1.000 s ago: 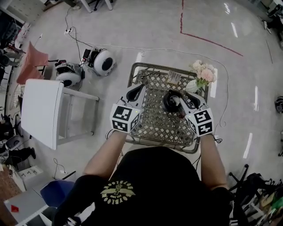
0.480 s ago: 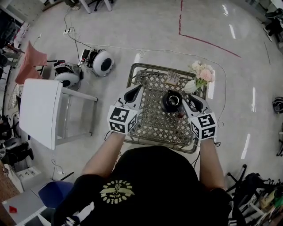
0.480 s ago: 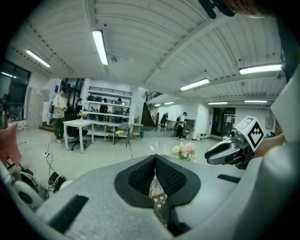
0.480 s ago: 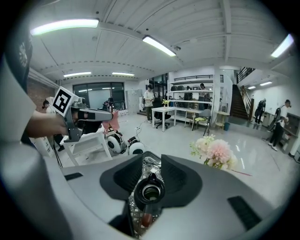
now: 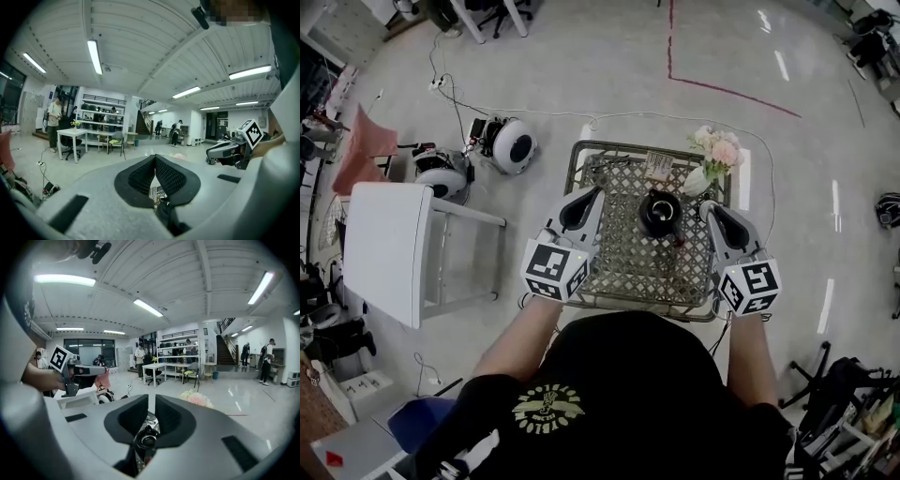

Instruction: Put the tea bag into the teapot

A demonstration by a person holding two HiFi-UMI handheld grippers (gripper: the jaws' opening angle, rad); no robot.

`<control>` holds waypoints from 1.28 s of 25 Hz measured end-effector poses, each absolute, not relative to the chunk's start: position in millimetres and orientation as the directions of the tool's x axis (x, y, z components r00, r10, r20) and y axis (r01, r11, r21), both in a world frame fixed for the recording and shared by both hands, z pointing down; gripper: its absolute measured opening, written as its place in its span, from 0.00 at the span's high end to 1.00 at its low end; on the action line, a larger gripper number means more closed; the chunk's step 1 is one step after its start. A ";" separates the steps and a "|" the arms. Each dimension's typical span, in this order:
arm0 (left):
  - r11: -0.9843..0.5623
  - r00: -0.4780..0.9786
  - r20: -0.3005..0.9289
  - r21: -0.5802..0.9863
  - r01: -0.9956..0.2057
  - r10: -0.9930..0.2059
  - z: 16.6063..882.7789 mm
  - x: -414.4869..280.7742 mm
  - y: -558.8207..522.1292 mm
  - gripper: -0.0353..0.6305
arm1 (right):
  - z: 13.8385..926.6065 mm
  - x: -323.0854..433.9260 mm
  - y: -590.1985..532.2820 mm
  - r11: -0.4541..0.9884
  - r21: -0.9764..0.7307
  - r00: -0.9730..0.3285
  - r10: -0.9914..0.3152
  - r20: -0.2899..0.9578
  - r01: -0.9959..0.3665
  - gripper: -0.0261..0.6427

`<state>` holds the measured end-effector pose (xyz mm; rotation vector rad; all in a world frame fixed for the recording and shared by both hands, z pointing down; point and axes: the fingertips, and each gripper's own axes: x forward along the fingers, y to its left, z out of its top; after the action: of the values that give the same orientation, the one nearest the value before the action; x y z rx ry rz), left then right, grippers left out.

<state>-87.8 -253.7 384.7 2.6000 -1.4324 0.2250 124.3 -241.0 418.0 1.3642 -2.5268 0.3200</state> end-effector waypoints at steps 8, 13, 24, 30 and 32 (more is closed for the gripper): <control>-0.533 0.534 0.179 0.058 -0.844 -0.826 361.5 -82.3 -229.9 0.94 | 372.1 159.0 -210.0 0.477 -0.087 -0.484 -0.848 0.215 -0.875 0.94; -0.543 0.541 0.150 0.031 -0.839 -0.827 343.6 -73.7 -213.1 0.94 | 359.1 173.1 -193.3 0.465 -0.085 -0.472 -0.861 0.189 -0.881 0.94; -0.523 0.516 0.152 -0.010 -0.852 -0.843 345.4 -49.9 -189.5 0.94 | 352.4 182.4 -164.7 0.515 -0.061 -0.517 -0.837 0.182 -0.855 0.95; -0.493 0.485 0.158 -0.014 -0.870 -0.860 348.7 -40.1 -178.2 0.94 | 351.7 190.9 -160.7 0.549 -0.041 -0.547 -0.818 0.180 -0.835 0.95; -0.480 0.472 0.166 -0.015 -0.877 -0.866 351.3 -37.2 -174.7 0.94 | 351.6 193.7 -160.4 0.560 -0.030 -0.556 -0.812 0.178 -0.828 0.95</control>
<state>-37.2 -174.7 351.3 2.6325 -1.5616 0.2312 193.7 -160.4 351.6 1.3999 -2.6452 0.1653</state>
